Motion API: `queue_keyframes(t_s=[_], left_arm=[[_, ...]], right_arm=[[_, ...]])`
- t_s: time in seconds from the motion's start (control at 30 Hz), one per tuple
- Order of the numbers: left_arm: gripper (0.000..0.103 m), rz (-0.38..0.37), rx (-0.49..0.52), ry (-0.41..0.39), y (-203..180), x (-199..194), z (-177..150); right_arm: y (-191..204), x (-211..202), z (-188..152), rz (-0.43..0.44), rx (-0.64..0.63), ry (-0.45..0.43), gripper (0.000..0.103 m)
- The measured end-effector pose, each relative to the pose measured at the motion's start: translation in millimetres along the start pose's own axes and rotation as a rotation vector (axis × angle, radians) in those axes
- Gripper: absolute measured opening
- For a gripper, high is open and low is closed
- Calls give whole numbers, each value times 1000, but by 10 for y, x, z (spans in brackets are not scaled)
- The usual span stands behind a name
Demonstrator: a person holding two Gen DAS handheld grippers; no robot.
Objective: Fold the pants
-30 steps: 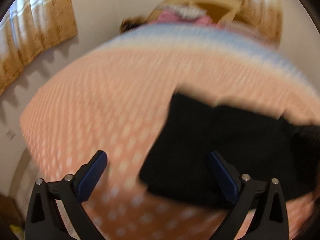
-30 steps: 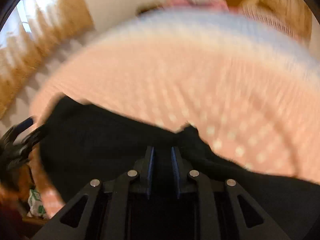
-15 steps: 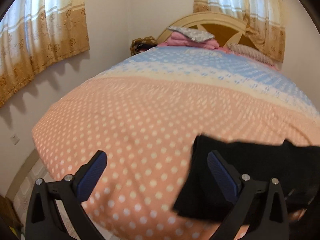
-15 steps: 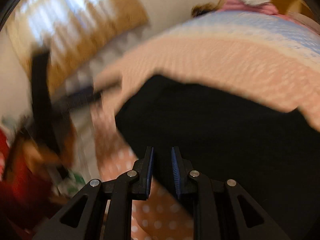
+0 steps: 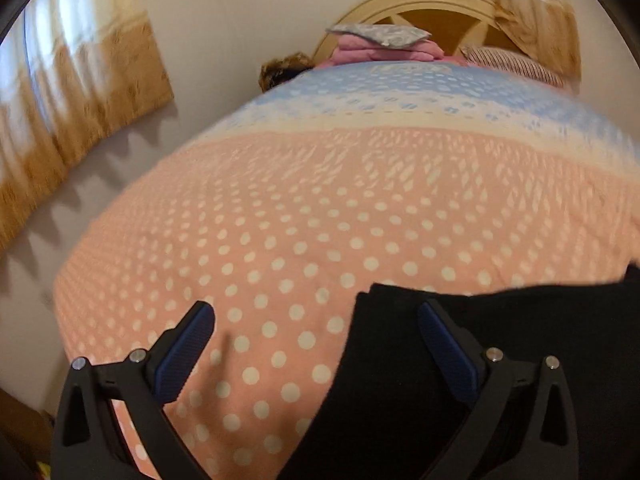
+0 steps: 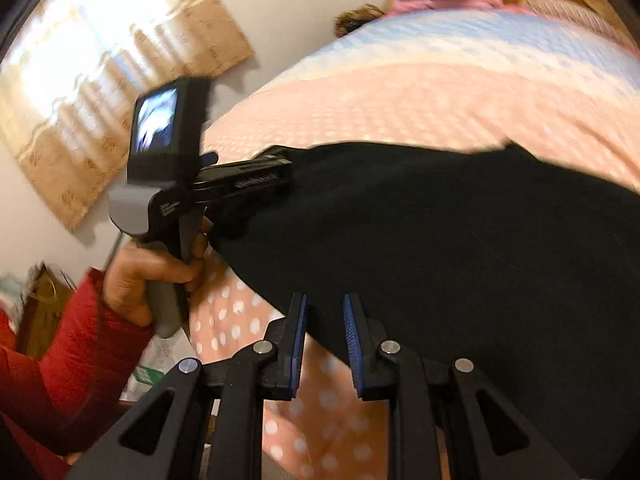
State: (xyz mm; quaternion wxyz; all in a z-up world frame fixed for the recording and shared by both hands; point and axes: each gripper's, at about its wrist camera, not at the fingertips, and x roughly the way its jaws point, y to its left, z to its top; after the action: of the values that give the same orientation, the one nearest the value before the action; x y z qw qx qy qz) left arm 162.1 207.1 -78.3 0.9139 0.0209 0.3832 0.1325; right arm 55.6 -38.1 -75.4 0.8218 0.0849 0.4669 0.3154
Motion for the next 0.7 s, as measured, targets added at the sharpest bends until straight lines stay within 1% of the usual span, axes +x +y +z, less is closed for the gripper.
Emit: queue_keyframes(t_s=[0.07, 0.1, 0.13, 0.17, 0.23, 0.27, 0.3, 0.33, 0.37, 0.4, 0.43, 0.47, 0.5, 0.53, 0.6, 0.63, 0.7], left_arm=[[103, -12, -34, 30, 87, -22, 32], [103, 2, -49, 31, 121, -75, 42], [102, 29, -60, 11, 139, -192, 62], [102, 40, -60, -8, 126, -270, 66], [102, 41, -62, -77, 55, -545, 78], [102, 16, -64, -100, -12, -652, 69], [102, -18, -61, -114, -87, -715, 74], [102, -78, -46, -129, -210, -810, 55], [102, -125, -22, -135, -338, -871, 36], [102, -177, 18, -138, -525, -944, -1], [102, -201, 41, -136, -630, -966, -20], [103, -239, 75, -132, -789, -1011, -79], [103, -284, 114, -124, -981, -1057, -139], [102, -315, 141, -115, -1128, -1084, -185], [102, -352, 183, -100, -1309, -1144, -251], [102, -366, 210, -86, -1415, -1162, -309], [102, -374, 263, -49, -1601, -1143, -379]], right_arm=[[-98, -208, -17, 4, 48, -58, 20], [-180, -354, -25, -5, 74, -102, 20], [-281, -527, -39, -19, 106, -151, 20], [-421, -718, -53, -37, 149, -206, 20], [-690, -1085, -97, -79, 233, -301, 20], [-856, -1326, -149, -117, 281, -354, 20], [-1027, -1582, -225, -174, 325, -407, 20], [-1159, -1785, -299, -226, 354, -446, 20], [-1278, -1959, -371, -277, 383, -476, 20], [-1452, -2193, -485, -348, 431, -514, 21], [-1568, -2333, -563, -388, 470, -537, 21], [-1775, -2602, -751, -449, 560, -580, 21], [-1894, -2736, -854, -482, 613, -600, 21], [-2093, -2971, -1070, -536, 705, -632, 21], [-2334, -3269, -1333, -591, 827, -660, 21], [-2495, -3449, -1537, -611, 899, -674, 21], [-2656, -3688, -1715, -648, 958, -684, 21]])
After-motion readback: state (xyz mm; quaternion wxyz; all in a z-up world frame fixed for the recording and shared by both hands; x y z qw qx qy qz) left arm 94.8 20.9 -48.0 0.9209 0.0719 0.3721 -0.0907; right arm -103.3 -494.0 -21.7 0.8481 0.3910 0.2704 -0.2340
